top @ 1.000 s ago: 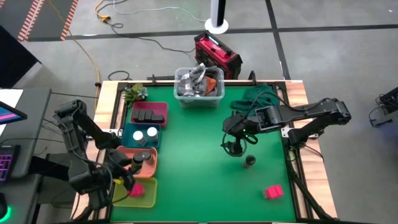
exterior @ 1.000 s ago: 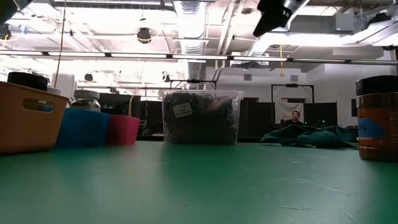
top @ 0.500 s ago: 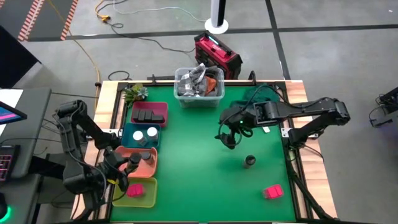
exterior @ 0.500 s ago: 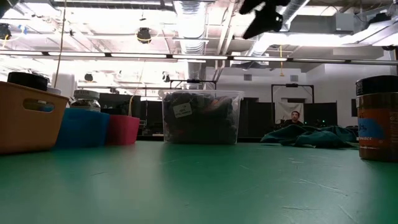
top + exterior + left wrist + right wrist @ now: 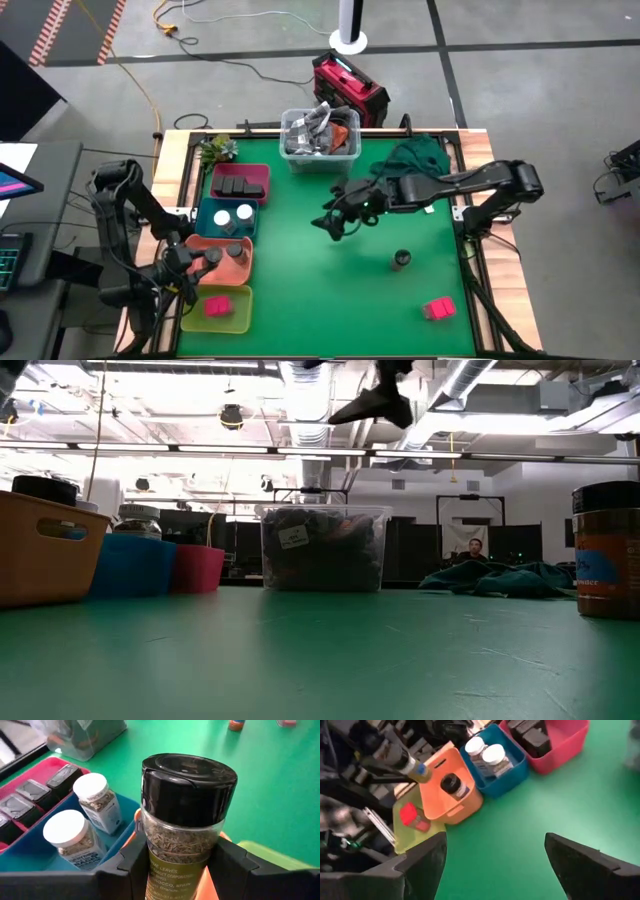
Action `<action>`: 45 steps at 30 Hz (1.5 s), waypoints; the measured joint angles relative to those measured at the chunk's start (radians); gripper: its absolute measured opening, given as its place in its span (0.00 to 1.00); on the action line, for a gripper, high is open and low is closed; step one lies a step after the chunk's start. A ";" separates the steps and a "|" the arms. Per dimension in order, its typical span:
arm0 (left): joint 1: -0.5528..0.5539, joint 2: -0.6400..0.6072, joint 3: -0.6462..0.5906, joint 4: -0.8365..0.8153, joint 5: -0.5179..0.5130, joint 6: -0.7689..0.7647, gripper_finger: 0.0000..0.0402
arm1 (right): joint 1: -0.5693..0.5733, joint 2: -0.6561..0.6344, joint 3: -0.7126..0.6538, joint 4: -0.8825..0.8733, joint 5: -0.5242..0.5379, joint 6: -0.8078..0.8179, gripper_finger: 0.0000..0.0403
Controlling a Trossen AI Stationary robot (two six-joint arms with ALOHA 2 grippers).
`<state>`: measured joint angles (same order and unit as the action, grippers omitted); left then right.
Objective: Sort spices by type
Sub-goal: Put the top black seasoning bottle into the orange bin
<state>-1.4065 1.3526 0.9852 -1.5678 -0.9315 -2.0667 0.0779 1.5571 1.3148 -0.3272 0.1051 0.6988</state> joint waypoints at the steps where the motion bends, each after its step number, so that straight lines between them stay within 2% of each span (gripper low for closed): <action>1: -0.013 0.000 -0.016 0.011 -0.001 0.000 0.41 | 0.007 0.005 0.000 0.004 0.001 0.018 0.89; 10: -0.092 -0.006 -0.194 0.138 0.009 -0.016 0.41 | 0.074 0.037 -0.001 0.024 0.012 0.208 0.89; 13: -0.111 -0.015 -0.254 0.216 -0.002 -0.017 0.41 | 0.102 0.037 0.014 0.119 0.013 0.217 0.89; 18: -0.124 -0.018 -0.321 0.275 0.010 -0.018 0.41 | 0.113 0.121 0.131 0.053 0.034 0.185 0.84; 25: -0.124 -0.022 -0.336 0.284 -0.009 -0.007 0.41 | 0.112 0.288 0.329 0.060 0.026 0.120 0.81; 30: -0.125 -0.051 -0.338 0.310 -0.039 -0.003 0.41 | 0.112 0.370 0.457 0.050 -0.017 0.088 0.81; 36: -0.126 -0.055 -0.338 0.383 -0.140 0.053 0.41 | 0.108 0.396 0.526 0.014 -0.026 0.055 0.81; 45: -0.104 -0.057 -0.312 0.425 -0.168 0.070 0.42 | 0.113 0.394 0.571 -0.016 -0.051 0.000 0.81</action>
<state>-1.5109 1.2961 0.6734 -1.1429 -1.0998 -1.9965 0.1904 1.9508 1.8858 -0.3433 0.0546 0.6993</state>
